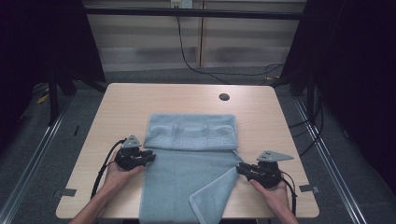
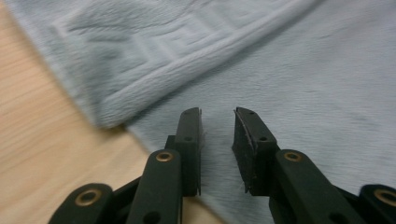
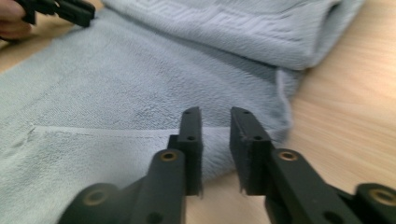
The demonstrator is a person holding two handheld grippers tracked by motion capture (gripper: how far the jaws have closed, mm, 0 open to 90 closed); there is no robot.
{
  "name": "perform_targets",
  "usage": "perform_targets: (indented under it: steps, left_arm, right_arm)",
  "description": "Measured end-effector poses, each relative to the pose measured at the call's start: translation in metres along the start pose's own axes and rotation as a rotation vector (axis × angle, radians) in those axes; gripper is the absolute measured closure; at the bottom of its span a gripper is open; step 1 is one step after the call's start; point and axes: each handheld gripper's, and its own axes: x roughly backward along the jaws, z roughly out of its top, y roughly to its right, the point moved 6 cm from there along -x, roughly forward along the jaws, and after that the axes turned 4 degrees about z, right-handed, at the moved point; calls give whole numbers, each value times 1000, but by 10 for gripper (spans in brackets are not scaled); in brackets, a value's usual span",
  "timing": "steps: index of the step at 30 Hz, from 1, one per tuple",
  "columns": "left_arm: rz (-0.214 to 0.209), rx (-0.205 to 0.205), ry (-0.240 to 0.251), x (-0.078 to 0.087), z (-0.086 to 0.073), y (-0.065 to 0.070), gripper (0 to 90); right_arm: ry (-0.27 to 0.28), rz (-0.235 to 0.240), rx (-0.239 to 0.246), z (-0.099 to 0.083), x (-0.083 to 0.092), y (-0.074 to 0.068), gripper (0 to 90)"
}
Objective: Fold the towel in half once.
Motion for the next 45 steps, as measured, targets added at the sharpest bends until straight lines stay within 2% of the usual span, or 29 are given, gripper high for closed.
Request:
perform_targets:
  steps: [1,2,4,5,6,8,9,11,12,14,15,18,20,21,22,24,26,29,30,32,33,35,37,38,39,40,42,45]
  left_arm:
    - [-30,-6,4,3,1,5,711]
    - [-37,-25,-2,5,0,10,710]
    - [-23,-70,-30,4,-5,17,704]
    - [-8,-83,-45,2,-8,18,702]
    - [-8,-81,-29,1,-9,18,701]
    - [-19,-75,-26,1,-9,17,700]
    - [-21,-71,-25,1,-9,17,700]
    - [-19,-75,-26,1,-9,15,715]
    - [-16,-78,-26,0,-9,15,727]
    - [-6,-79,-27,0,-9,15,741]
    - [-6,-79,-27,0,-9,15,746]
    - [7,-78,-27,0,-9,15,752]
    - [11,-75,-22,0,-9,16,752]
    - [15,-77,-24,0,-9,17,751]
    - [18,-72,-21,0,-9,17,751]
    - [17,-69,-20,0,-9,17,751]
    - [9,-64,-22,0,-9,17,748]
    - [2,-57,-34,3,-10,19,703]
    - [4,-56,-30,5,-9,22,672]
    - [-60,-59,-22,11,-8,31,651]
    - [-71,-58,-16,14,-9,36,645]
    - [-80,-88,-33,17,-15,43,631]
    - [-62,-115,-51,14,-22,43,599]
    - [-63,-114,-36,13,-22,43,597]
    - [-52,-118,-34,13,-21,41,615]
    - [-32,-124,-36,12,-20,40,663]
    - [-22,-121,-27,8,-18,37,735]
    - [-14,-103,-21,1,-11,30,801]
  right_arm:
    - [-12,-3,5,0,-4,-1,686]
    - [-25,-17,19,2,-9,0,660]
    - [-32,-74,55,12,-16,7,644]
    - [-34,-117,48,19,-20,16,606]
    - [-52,-143,36,23,-25,26,602]
    - [-88,-165,25,25,-37,43,594]
    - [-93,-167,14,24,-44,50,605]
    - [-97,-172,25,24,-50,54,683]
    - [-106,-184,24,23,-52,57,799]
    - [-103,-226,36,21,-50,62,894]
    - [-77,-230,6,22,-46,66,897]
    - [-45,-217,-57,21,-37,71,900]
    - [-76,-228,-58,16,-37,72,897]
    - [-82,-218,-66,14,-36,71,874]
    - [-83,-239,-65,12,-34,72,834]
    - [-64,-282,-72,12,-23,76,818]
    - [-27,-241,-73,13,-11,70,812]
    - [-16,-124,-27,8,-3,40,754]
    - [-19,-103,-22,5,-3,30,735]
    - [-25,-49,-14,1,-8,15,704]
    - [-33,-28,-10,-1,-12,8,667]
    - [-63,-22,18,-3,-19,-1,592]
    - [-77,-12,47,-2,-25,-6,539]
    - [-82,-11,46,-3,-28,-7,528]
    - [-98,-7,56,-4,-32,-7,528]
    - [-126,-31,76,-8,-36,-6,544]
    - [-127,-48,116,-8,-40,-5,606]
    - [-129,-75,117,0,-48,5,628]
